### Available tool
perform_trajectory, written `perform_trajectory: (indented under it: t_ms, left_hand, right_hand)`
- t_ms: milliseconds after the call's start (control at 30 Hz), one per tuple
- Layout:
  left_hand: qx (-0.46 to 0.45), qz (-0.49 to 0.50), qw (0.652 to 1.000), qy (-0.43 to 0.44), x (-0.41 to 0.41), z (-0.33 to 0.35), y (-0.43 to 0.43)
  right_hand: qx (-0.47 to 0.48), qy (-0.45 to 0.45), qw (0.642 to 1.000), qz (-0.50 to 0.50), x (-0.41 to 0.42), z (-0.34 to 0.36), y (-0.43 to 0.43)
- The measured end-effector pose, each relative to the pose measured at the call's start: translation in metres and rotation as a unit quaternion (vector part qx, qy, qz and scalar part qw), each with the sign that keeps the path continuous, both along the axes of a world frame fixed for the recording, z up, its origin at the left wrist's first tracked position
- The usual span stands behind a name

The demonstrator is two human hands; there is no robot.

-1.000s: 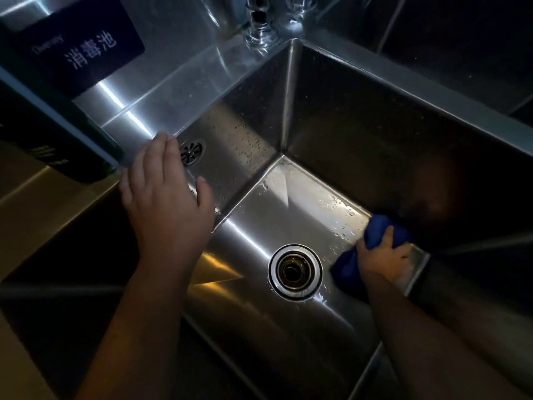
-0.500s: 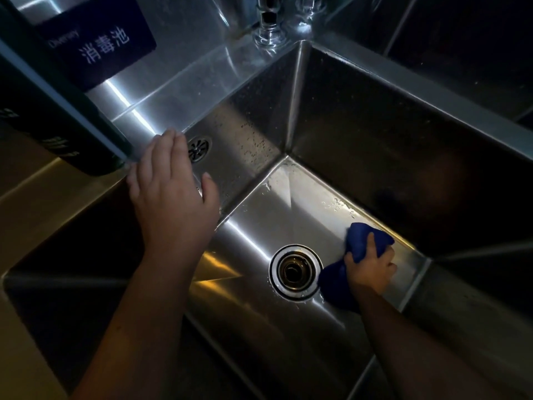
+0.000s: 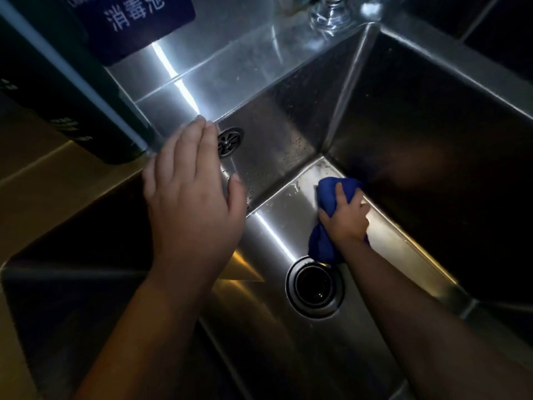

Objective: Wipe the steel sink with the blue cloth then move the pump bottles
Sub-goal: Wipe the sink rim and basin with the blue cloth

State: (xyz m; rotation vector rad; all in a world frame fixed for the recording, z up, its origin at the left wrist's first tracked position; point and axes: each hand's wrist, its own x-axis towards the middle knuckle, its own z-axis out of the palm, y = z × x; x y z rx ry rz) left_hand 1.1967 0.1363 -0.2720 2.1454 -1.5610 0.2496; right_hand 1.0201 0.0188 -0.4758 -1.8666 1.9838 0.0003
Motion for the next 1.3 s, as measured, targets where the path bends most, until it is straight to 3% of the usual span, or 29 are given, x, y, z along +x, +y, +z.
perform_trajectory:
  t_ms: [167, 367, 800, 933, 1100, 1300]
  left_hand:
    - [0.004, 0.0, 1.0, -0.005, 0.0, 0.002, -0.001]
    - [0.012, 0.003, 1.0, -0.013, 0.0, 0.002, -0.001]
    - [0.027, -0.015, 0.999, -0.015, 0.007, 0.004, 0.002]
    - [0.033, -0.027, 0.999, -0.009, 0.012, 0.004, 0.002]
    - [0.038, -0.04, 0.998, 0.0, 0.015, 0.004, 0.004]
    - [0.045, -0.06, 0.997, 0.02, 0.019, 0.007, 0.008]
  right_hand:
    - [0.004, 0.012, 0.996, 0.092, 0.012, -0.003, -0.018]
    - [0.003, 0.004, 0.983, 0.185, -0.01, -0.006, 0.019]
    - [-0.036, 0.015, 0.971, 0.236, 0.004, -0.01, -0.078]
    - [-0.046, -0.011, 0.974, 0.223, 0.02, -0.009, -0.047]
    - [-0.029, -0.078, 0.919, 0.385, 0.064, -0.016, 0.059]
    - [-0.02, -0.089, 0.899, 0.429, 0.078, -0.017, 0.079]
